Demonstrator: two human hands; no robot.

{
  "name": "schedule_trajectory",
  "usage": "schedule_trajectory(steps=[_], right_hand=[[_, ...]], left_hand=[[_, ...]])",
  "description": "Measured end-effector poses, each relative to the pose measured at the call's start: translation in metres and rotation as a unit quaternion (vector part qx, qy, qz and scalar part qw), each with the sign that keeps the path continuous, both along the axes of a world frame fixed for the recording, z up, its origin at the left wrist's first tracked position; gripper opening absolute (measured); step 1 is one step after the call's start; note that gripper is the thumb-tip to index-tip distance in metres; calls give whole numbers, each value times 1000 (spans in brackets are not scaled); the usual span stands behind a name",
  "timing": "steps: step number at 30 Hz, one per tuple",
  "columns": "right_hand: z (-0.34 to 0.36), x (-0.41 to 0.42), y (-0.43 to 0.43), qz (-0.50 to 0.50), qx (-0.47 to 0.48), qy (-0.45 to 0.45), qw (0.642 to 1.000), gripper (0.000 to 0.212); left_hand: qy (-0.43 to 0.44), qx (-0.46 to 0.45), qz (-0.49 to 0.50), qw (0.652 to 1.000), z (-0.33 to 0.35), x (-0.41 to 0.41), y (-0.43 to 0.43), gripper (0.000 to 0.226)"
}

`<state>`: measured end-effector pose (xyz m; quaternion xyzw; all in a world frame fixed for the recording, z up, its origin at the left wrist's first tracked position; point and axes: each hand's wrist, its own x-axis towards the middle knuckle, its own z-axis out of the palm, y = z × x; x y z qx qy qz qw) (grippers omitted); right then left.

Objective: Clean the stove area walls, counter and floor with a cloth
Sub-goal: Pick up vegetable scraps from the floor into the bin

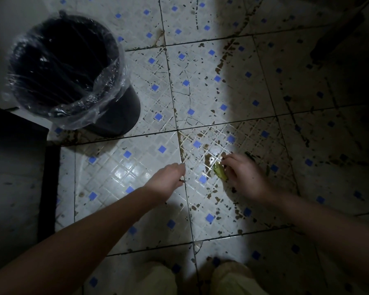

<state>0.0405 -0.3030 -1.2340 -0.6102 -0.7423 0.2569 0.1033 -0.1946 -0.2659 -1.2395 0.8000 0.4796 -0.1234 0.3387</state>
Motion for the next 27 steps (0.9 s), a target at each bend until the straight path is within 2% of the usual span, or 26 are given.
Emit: schedule_trajectory(steps=[11,16,22,27], right_hand=[[-8,4,1,-6,-25,-11,1000,18],[-6,-1,2,2,-27,-4,1000,25],[-2,-11,2,18,-89,-21,996,34],[-5,-9,3,-1,-111,-13,994,43]], left_hand=[[6,7,-22,1000,0,4,-1,9],[23,-6,-35,999,-3,7,-2,10],[35,-23,-51,998,-6,6,-3,20],[19,-5,-32,999,-7,5,1,16]])
